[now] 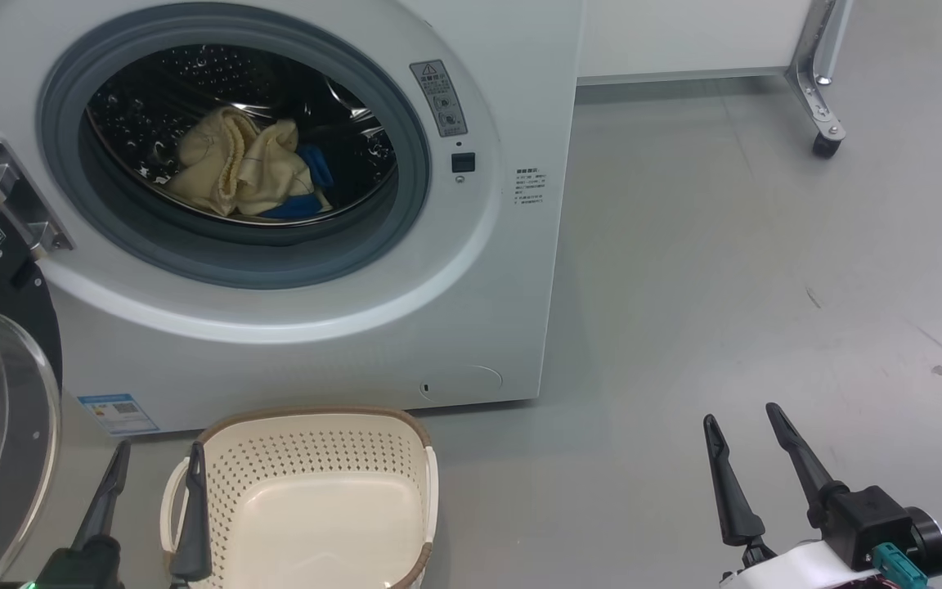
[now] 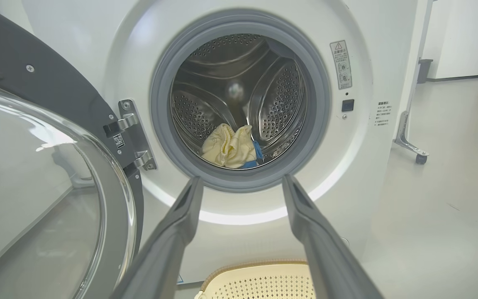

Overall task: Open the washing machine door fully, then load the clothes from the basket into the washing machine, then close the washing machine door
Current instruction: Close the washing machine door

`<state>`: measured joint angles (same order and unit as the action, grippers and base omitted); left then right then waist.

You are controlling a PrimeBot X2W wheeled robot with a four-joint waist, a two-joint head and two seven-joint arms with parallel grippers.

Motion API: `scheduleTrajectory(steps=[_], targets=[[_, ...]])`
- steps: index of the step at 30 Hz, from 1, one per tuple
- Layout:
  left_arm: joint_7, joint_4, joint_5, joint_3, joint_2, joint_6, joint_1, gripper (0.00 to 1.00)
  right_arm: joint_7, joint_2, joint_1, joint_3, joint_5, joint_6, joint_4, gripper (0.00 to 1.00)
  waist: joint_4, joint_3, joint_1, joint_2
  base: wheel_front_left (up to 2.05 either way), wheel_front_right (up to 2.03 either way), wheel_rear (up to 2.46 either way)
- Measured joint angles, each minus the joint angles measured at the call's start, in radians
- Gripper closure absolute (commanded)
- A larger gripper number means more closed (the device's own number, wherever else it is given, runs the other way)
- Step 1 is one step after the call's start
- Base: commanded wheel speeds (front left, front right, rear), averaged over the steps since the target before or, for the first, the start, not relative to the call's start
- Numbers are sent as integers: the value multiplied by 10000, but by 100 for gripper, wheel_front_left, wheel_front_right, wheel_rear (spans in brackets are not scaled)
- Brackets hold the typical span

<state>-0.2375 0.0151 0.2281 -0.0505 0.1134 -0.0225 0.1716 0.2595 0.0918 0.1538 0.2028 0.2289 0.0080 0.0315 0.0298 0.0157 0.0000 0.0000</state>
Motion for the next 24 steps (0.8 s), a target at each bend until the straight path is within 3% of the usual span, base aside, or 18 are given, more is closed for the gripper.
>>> scheduleTrajectory(steps=[24], targets=[[77, 219, -56, -132, 77, 12, 162, 0, 0, -44, 1, -33, -2, 77, -4, 0, 138, -59, 0, 0, -80, 80, 0]])
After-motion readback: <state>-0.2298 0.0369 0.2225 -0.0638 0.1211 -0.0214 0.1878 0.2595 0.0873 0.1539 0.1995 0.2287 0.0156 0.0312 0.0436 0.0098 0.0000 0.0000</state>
